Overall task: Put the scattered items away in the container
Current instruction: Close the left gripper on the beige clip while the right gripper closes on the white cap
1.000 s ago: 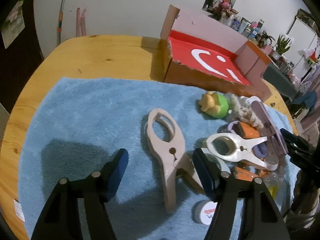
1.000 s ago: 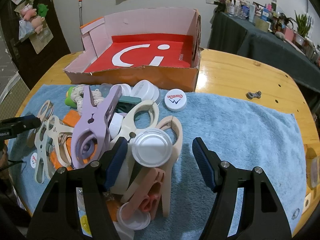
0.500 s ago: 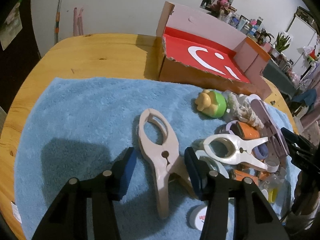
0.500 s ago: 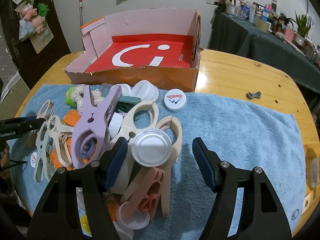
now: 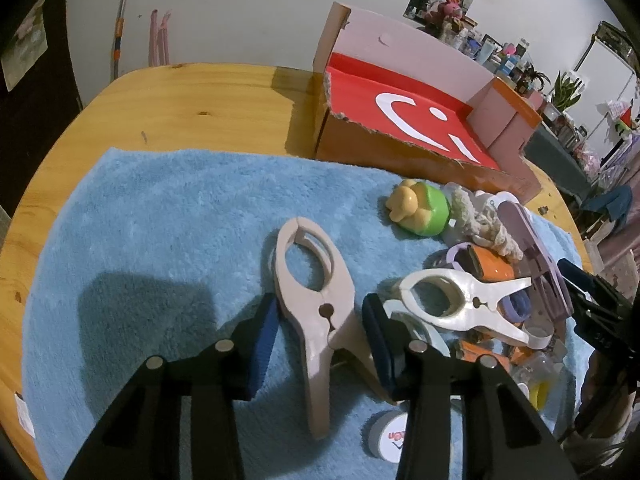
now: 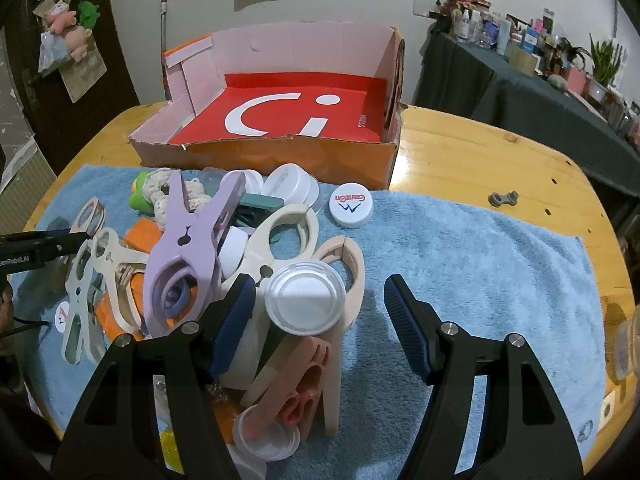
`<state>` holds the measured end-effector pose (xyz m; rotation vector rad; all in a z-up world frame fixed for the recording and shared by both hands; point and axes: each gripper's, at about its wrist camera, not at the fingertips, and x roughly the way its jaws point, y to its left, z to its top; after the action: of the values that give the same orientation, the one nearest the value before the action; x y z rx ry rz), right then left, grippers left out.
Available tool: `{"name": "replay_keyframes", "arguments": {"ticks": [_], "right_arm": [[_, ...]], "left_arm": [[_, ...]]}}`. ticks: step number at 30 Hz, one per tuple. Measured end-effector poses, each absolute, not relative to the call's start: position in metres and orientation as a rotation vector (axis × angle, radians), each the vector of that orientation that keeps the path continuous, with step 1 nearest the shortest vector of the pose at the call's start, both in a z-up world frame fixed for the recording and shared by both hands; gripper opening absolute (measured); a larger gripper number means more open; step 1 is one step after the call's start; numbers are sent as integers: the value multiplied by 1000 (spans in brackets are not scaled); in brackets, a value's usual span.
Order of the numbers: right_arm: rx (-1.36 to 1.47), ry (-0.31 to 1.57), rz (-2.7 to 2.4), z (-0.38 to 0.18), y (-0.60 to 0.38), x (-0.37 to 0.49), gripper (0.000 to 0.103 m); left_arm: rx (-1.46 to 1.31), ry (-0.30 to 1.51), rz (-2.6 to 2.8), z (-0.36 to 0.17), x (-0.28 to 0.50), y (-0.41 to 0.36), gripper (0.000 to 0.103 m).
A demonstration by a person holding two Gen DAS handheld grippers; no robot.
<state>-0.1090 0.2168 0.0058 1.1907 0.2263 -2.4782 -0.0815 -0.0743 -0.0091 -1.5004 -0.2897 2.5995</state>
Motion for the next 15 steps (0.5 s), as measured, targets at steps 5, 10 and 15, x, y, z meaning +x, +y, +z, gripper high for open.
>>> {"name": "replay_keyframes", "arguments": {"ticks": [5, 10, 15], "right_arm": [[1189, 217, -2471, 5, 217, -110, 60], [1197, 181, -2454, 4, 220, -112, 59], [1203, 159, -2431, 3, 221, -112, 51]], "left_arm": [[-1500, -293, 2601, -9, -80, -74, 44], [-1492, -307, 2597, -9, -79, -73, 40], [-1493, -317, 2600, -8, -78, -73, 39]]}}
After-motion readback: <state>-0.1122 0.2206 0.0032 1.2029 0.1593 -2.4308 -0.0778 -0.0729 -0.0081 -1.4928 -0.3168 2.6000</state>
